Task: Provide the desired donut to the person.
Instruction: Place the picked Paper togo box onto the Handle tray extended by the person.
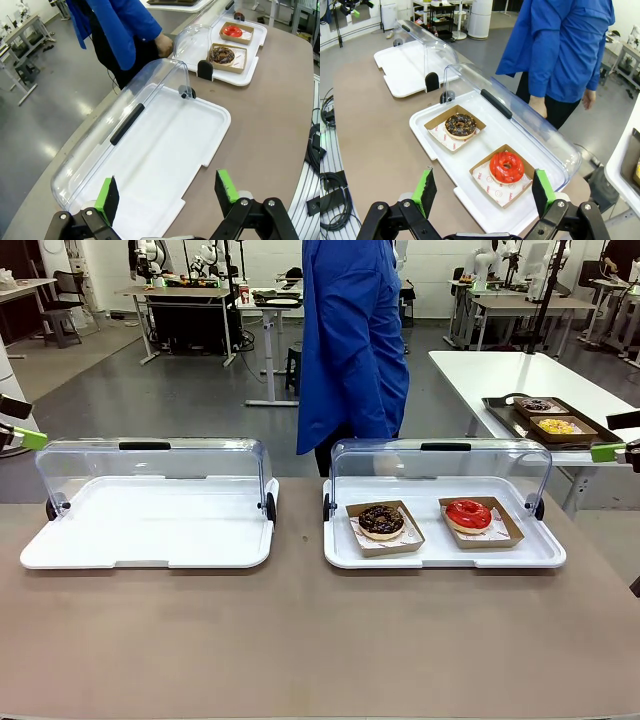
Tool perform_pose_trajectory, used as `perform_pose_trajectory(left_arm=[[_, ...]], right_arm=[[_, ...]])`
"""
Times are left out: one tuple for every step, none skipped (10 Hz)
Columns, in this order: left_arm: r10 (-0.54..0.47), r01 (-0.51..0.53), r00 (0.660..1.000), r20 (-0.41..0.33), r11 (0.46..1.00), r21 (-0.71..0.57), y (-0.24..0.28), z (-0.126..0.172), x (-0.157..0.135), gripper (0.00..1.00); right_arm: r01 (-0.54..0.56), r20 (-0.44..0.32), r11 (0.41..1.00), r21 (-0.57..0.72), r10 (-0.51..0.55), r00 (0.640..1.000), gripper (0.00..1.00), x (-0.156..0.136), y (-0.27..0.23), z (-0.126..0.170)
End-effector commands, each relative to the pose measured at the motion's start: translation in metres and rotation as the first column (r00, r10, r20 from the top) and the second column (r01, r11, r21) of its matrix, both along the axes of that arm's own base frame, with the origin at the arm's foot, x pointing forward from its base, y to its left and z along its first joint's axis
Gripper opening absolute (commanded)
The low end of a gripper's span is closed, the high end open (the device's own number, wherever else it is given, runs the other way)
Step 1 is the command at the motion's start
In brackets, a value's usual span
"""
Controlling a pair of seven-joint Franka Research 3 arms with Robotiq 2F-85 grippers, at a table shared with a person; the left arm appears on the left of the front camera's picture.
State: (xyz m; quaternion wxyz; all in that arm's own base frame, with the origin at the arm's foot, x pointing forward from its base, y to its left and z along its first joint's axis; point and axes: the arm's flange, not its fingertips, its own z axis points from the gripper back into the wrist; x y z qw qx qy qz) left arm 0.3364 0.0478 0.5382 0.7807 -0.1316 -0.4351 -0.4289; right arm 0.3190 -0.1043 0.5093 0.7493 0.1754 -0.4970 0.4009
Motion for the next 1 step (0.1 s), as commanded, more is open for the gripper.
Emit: perform_pose_trajectory(left_arm=[[0.01,-0.01,1.0,-0.001,1.0,0.001,0.002,0.0007,-0.0006,1.0]], right_arm=[[-0.006,0.029,1.0,0.025,0.005,1.0,1.0,0.004,0.0008,-0.0037]])
